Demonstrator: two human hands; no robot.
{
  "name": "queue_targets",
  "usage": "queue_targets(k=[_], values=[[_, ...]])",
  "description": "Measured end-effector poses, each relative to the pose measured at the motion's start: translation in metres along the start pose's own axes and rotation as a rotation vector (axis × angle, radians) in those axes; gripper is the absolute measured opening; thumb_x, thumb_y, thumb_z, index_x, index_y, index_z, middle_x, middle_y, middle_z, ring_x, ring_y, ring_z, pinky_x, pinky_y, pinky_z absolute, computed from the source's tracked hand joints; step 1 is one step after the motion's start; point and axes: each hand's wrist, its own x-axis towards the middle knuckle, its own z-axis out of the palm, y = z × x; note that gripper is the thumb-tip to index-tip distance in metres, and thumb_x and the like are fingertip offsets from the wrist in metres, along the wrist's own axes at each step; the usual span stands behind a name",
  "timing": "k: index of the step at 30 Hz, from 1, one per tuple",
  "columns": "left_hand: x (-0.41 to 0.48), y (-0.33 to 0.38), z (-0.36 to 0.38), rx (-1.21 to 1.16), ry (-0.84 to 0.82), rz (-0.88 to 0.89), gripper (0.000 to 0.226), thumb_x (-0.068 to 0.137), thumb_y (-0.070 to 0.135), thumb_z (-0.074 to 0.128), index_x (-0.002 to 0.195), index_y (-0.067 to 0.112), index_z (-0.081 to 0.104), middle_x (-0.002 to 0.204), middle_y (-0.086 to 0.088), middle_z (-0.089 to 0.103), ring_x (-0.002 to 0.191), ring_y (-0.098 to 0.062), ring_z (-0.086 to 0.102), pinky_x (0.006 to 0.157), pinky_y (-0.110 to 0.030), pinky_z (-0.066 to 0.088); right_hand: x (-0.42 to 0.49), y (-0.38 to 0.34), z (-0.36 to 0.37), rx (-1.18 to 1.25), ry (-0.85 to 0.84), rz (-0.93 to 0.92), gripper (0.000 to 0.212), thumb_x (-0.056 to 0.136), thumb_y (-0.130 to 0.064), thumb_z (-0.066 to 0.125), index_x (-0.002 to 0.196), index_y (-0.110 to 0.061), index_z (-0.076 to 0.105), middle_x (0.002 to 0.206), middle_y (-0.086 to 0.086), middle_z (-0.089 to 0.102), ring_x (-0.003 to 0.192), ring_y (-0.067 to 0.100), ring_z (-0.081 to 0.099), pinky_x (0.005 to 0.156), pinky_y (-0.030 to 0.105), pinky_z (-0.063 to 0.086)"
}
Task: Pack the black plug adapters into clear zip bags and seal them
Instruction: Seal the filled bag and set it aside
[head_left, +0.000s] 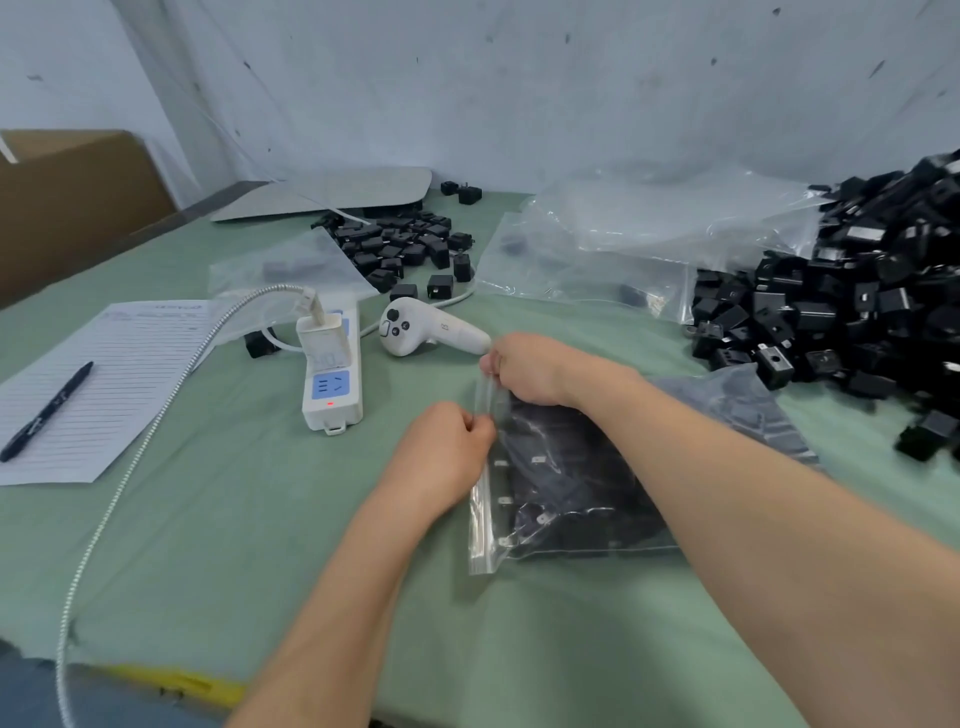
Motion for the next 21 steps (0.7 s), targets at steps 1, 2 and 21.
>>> queue_targets(k=[1, 2, 21], values=[[-0.007, -0.001, -0.001, 0.003, -0.017, 0.003, 0.045, 0.099, 0.029, 0.048, 0.058, 0.016, 0.036, 0.050, -0.006, 0.036, 0.050, -0.025, 0.038, 0.053, -0.031, 0.033, 0.000, 0.000, 0.000, -0.008, 0.002, 0.001, 0.032, 0.107, -0.027, 0.039, 0.114, -0.007, 0.063, 0.106, 0.014, 0.064, 0.090, 0.026, 0.054, 0.093, 0.038, 0.048], [-0.015, -0.003, -0.001, 0.009, -0.034, 0.006, 0.046, 0.099, 0.030, 0.049, 0.057, 0.017, 0.034, 0.049, -0.005, 0.034, 0.049, -0.024, 0.038, 0.052, -0.031, 0.032, 0.001, 0.001, 0.000, -0.017, 0.003, 0.001, 0.030, 0.107, -0.027, 0.038, 0.110, -0.009, 0.061, 0.100, 0.012, 0.061, 0.088, 0.026, 0.053, 0.090, 0.037, 0.047], [-0.116, -0.017, -0.009, 0.124, -0.094, 0.025, 0.045, 0.101, 0.046, 0.043, 0.080, 0.010, 0.058, 0.067, -0.011, 0.065, 0.069, -0.027, 0.063, 0.076, -0.044, 0.051, -0.004, -0.003, -0.001, -0.007, -0.009, 0.024, 0.025, 0.107, -0.027, 0.039, 0.097, -0.014, 0.058, 0.092, 0.007, 0.060, 0.085, 0.026, 0.056, 0.086, 0.036, 0.048]])
